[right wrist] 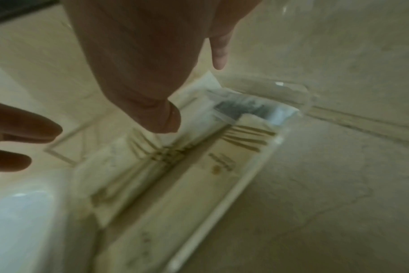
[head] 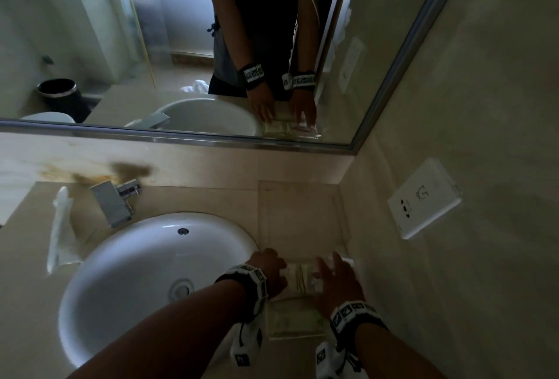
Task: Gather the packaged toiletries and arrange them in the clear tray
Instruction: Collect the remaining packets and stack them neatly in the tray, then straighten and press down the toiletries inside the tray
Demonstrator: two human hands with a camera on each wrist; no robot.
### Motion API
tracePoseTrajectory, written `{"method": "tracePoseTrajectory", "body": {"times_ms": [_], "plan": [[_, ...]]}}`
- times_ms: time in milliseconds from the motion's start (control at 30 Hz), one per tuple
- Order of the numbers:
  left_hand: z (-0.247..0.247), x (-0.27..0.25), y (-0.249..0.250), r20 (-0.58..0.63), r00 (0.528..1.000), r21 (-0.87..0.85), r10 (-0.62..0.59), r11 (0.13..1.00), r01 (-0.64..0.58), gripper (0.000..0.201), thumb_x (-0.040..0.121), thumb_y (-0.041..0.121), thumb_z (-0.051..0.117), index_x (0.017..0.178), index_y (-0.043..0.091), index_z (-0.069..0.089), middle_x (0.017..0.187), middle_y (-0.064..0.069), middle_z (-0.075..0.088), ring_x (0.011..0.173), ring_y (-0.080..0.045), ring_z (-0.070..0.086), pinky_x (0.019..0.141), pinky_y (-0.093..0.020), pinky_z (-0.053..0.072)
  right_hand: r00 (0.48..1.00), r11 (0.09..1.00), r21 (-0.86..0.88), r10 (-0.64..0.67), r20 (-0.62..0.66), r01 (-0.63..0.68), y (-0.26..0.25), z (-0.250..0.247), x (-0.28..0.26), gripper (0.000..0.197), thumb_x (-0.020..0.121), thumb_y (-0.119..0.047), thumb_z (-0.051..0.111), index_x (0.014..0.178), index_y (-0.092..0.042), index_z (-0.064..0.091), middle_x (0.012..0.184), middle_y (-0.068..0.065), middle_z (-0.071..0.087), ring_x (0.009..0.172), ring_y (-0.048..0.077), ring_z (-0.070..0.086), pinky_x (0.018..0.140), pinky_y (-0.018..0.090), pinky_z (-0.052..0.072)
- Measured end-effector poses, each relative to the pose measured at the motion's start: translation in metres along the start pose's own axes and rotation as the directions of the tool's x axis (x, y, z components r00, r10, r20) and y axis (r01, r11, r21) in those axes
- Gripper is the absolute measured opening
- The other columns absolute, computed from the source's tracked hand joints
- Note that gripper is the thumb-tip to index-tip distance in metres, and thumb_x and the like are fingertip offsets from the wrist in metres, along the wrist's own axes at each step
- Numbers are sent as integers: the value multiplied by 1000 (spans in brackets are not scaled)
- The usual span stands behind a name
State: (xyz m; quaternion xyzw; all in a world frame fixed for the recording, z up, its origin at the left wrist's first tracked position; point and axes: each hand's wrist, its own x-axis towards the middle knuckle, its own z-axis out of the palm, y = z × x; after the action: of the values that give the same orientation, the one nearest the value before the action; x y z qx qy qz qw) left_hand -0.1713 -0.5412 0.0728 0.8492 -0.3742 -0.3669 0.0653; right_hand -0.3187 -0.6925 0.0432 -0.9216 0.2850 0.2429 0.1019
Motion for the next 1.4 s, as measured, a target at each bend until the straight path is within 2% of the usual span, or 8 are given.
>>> {"method": "tracePoseTrajectory", "body": {"times_ms": [167, 467, 600, 733, 833, 933, 1267, 1400], "plan": [[-31, -27, -23, -105, 990, -154, -92, 985, 75, 45, 90, 42, 55, 133, 29, 55, 143, -1, 44, 127, -23, 50, 105, -33, 44, 999, 1000, -14, -6, -48, 6, -47, -37, -8, 83, 90, -45, 53, 153, -42, 0, 163, 0, -14, 151, 24, 1, 118, 41, 24], [-86, -94, -125, -194, 964, -228, -183, 964, 137, 40, 92, 37, 50, 131, 28, 56, 144, 2, 48, 128, -20, 49, 110, -35, 38, 975, 982, -2, -189, -118, 190, -191, -74, -18, 80, 86, -45, 54, 153, -37, 11, 163, -1, -8, 150, 30, 0, 119, 46, 23], [-103, -123, -175, -224, 955, -276, -194, 953, 128, 35, 98, 26, 46, 129, 16, 60, 137, -4, 55, 123, -22, 54, 89, -22, 45, 941, 951, -54, -308, -143, 303, -260, -82, -27, 73, 88, -42, 52, 152, -33, 18, 163, 4, 0, 148, 31, 8, 116, 45, 28], [-100, -156, -223, -290, 930, -297, -227, 945, 138, 29, 95, 24, 44, 90, 12, 69, 107, -10, 70, 89, -25, 62, 82, -36, 50, 880, 894, -36, -446, -161, 446, -323, -78, -36, 61, 87, -36, 51, 145, -34, 33, 155, 0, 25, 138, 26, 29, 109, 41, 37], [-91, -183, -271, -261, 922, -316, -285, 928, 198, 31, 90, 24, 45, 63, 13, 56, 89, -15, 68, 74, -25, 55, 68, -32, 42, 838, 843, -61, -538, -91, 535, -376, -69, -44, 58, 87, -35, 48, 143, -37, 35, 150, -5, 33, 137, 23, 34, 109, 42, 37], [-90, -204, -319, -255, 886, -373, -387, 885, 279, 29, 88, 23, 48, 87, 6, 71, 99, -11, 71, 92, -29, 65, 79, -33, 51, 813, 814, -85, -580, -52, 575, -421, -64, -48, 57, 87, -34, 49, 143, -38, 35, 149, -5, 35, 136, 23, 36, 108, 43, 38], [-99, -234, -429, -279, 774, -443, -568, 791, 421, 32, 90, 20, 50, 111, 8, 70, 121, -11, 67, 111, -29, 62, 95, -33, 49, 827, 808, -185, -559, 58, 559, -502, -53, -32, 56, 88, -41, 47, 141, -27, 37, 145, 4, 40, 127, 27, 46, 98, 40, 43], [-96, -227, -442, -271, 769, -462, -579, 779, 424, 34, 92, 19, 49, 118, 7, 67, 127, -12, 63, 116, -29, 59, 98, -33, 47, 858, 844, -156, -507, 80, 513, -511, -47, -15, 58, 86, -41, 48, 142, -29, 37, 146, 4, 40, 125, 27, 49, 97, 40, 46]]}}
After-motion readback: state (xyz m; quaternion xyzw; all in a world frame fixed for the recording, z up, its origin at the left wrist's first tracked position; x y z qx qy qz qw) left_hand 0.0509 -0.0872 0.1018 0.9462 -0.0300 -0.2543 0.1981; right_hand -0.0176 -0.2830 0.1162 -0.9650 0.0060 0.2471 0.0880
